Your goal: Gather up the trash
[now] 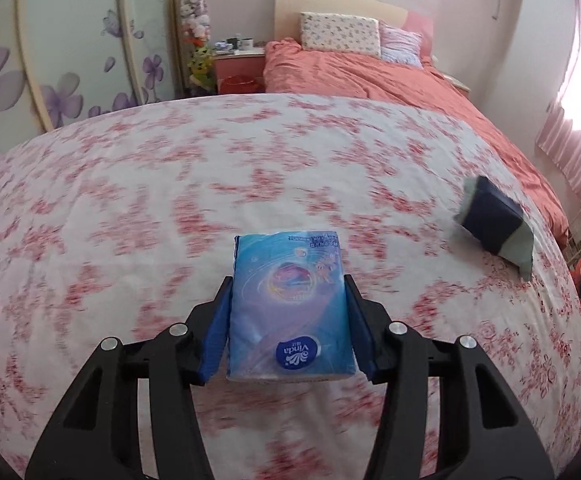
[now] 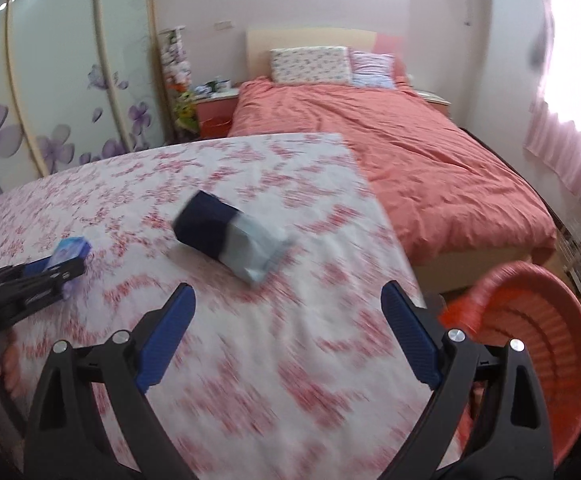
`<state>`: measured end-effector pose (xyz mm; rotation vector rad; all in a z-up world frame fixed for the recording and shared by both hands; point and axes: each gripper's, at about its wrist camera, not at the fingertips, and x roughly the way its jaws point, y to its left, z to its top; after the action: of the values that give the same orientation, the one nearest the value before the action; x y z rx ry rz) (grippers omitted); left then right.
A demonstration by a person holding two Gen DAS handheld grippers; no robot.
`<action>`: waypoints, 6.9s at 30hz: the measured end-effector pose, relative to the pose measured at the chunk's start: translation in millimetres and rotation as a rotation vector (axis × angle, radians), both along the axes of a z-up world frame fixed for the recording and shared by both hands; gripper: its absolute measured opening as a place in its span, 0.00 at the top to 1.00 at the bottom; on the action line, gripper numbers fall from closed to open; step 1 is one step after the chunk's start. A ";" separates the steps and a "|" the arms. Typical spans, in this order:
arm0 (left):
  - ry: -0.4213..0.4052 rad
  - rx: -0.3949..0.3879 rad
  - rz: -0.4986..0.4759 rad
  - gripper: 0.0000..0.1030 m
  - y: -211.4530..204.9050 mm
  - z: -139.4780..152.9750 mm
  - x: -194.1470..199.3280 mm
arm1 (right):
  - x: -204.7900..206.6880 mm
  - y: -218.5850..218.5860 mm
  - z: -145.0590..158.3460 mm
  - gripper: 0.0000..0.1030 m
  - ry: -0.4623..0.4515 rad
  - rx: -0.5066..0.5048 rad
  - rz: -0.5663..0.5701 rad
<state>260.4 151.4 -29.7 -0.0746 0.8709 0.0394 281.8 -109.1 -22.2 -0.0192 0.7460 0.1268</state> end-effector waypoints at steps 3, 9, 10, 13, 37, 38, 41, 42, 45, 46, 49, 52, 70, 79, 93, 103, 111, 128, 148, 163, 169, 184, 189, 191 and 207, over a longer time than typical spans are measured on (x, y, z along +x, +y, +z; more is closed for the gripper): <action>-0.007 -0.022 0.012 0.49 14.4 4.4 -5.4 | 27.4 20.9 -4.6 0.11 0.010 -0.038 0.037; -0.028 -0.038 0.018 0.49 30.9 10.6 -10.6 | 70.2 43.8 -25.1 0.11 0.084 -0.113 0.085; -0.028 -0.042 0.021 0.49 33.8 10.9 -11.1 | 73.3 44.9 -28.8 0.11 0.097 -0.126 0.086; -0.029 -0.048 0.027 0.49 38.8 10.4 -12.4 | 78.0 45.0 -39.2 0.31 0.146 -0.136 0.088; -0.033 -0.053 0.005 0.49 23.2 14.8 -28.9 | 12.9 29.2 -10.8 0.58 0.081 -0.037 0.025; -0.035 -0.052 0.000 0.49 20.4 16.1 -30.1 | 8.3 26.8 -8.4 0.58 0.077 -0.035 0.021; -0.043 -0.050 -0.017 0.49 10.9 20.3 -33.6 | -5.3 16.7 -1.2 0.58 0.061 -0.033 0.003; -0.046 -0.050 -0.023 0.49 7.4 21.9 -35.0 | -8.8 14.1 0.4 0.58 0.057 -0.032 -0.002; -0.055 -0.049 -0.047 0.49 -5.8 26.9 -39.8 | -22.5 5.0 6.3 0.58 0.042 -0.038 -0.022; -0.057 -0.048 -0.053 0.49 -9.7 28.3 -40.8 | -27.1 2.4 7.9 0.58 0.038 -0.038 -0.027; -0.065 -0.046 -0.078 0.49 -23.2 32.6 -44.8 | -40.2 -9.8 12.9 0.58 0.024 -0.031 -0.047; -0.072 -0.047 -0.103 0.49 -36.7 36.7 -47.8 | -52.6 -22.5 18.2 0.58 0.009 -0.023 -0.068; -0.112 -0.079 -0.309 0.49 -140.5 56.1 -71.5 | -112.3 -115.8 36.0 0.58 -0.057 0.047 -0.245; -0.119 -0.105 -0.432 0.49 -200.0 59.7 -86.4 | -134.1 -168.2 31.2 0.58 -0.075 0.066 -0.365; -0.094 -0.166 -0.602 0.49 -283.7 55.1 -94.7 | -160.6 -236.7 20.9 0.58 -0.079 0.108 -0.483; -0.063 -0.178 -0.685 0.49 -329.6 41.7 -96.5 | -169.1 -271.2 11.3 0.58 -0.075 0.142 -0.524; -0.044 -0.186 -0.716 0.49 -353.0 34.5 -89.1 | -166.0 -292.3 1.2 0.58 -0.061 0.169 -0.540; -0.001 -0.159 -0.678 0.37 -359.3 16.6 -81.2 | -160.3 -310.7 -8.0 0.33 -0.060 0.217 -0.553; -0.307 -0.041 -0.337 0.03 -188.2 69.7 -179.1 | -271.1 -214.1 41.8 0.04 -0.205 0.158 -0.566; -0.425 0.054 -0.143 0.02 -121.0 72.6 -273.8 | -357.7 -106.0 55.8 0.04 -0.306 -0.032 -0.509; -0.415 0.048 -0.087 0.02 -106.1 63.5 -292.1 | -375.4 -84.2 54.1 0.04 -0.320 -0.058 -0.494; -0.383 0.075 -0.025 0.02 -95.1 50.2 -311.8 | -384.5 -74.1 37.0 0.04 -0.270 -0.133 -0.571; -0.376 0.082 -0.020 0.02 -96.3 49.3 -313.7 | -385.3 -75.4 34.8 0.04 -0.269 -0.154 -0.605; -0.377 0.088 -0.019 0.02 -97.3 49.4 -314.5 | -385.1 -75.6 34.2 0.04 -0.268 -0.161 -0.617; -0.340 0.062 -0.015 0.02 -94.3 44.7 -310.4 | -377.7 -78.5 25.6 0.04 -0.216 -0.156 -0.606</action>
<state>-50.0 57.2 15.0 -0.0150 0.5298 0.0382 -95.8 -187.6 3.4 0.0448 0.5176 -0.5044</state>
